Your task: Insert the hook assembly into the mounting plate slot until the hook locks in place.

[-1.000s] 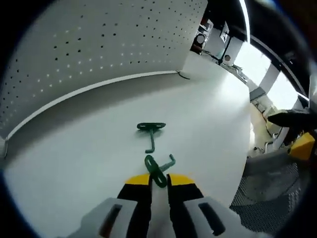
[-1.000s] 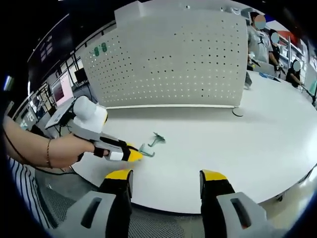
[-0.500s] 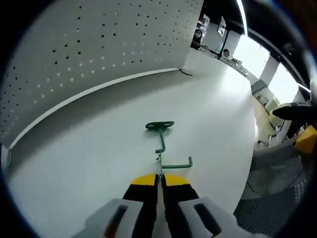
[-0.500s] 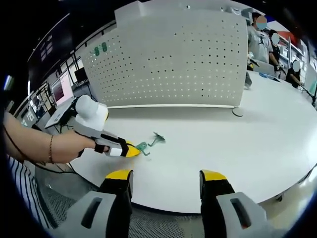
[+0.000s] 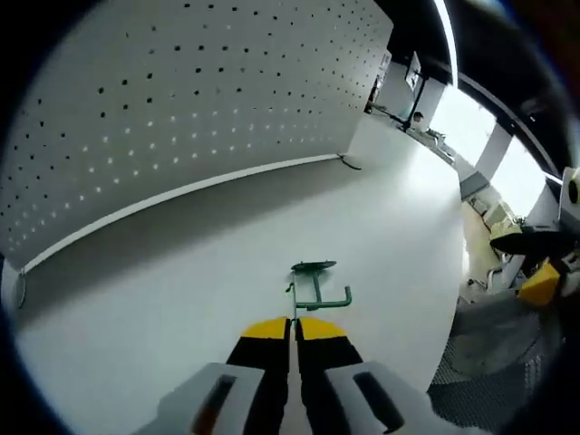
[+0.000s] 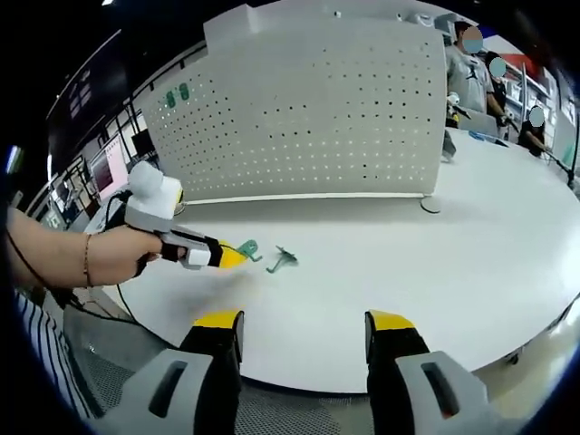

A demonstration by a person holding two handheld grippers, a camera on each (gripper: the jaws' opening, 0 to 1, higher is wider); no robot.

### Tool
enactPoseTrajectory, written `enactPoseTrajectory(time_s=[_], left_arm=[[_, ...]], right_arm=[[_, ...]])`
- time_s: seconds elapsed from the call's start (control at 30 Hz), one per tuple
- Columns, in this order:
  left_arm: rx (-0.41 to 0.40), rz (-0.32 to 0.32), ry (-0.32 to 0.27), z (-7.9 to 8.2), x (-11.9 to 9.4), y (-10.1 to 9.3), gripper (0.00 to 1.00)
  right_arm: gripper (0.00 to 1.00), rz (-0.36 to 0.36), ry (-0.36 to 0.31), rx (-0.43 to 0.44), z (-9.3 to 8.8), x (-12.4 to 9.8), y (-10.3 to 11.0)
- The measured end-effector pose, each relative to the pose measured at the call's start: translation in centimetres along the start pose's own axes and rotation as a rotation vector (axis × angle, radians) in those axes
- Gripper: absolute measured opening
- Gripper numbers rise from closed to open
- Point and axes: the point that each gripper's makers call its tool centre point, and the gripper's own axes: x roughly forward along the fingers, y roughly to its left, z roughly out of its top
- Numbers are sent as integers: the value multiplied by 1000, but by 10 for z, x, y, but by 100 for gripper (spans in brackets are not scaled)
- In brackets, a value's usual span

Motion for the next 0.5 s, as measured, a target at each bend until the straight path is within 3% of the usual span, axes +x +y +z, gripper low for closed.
enactPoseTrajectory(time_s=[0.1,0.23,0.27,0.33,0.4,0.5], left_arm=[[-33,1,-52,12,-9,11,2],[-77,19,-72,14,-20,27,1],[-149,-9,-89,18,-24,24,1],[-194,-49,-93,22,-30,19,1],[-147,-40,-128,32,-41,20,1],[-151,-52,-170,45,-53,16,1]], right_arm=[[51,13,-1,31,3,1,1],[51,13,-4,22,6,3,2],[51,16,-6,19,7,3,3],[51,20,-12,16,10,4,5],[51,27,-18,16,13,5,7],[51,49,-28,22,19,8,14]])
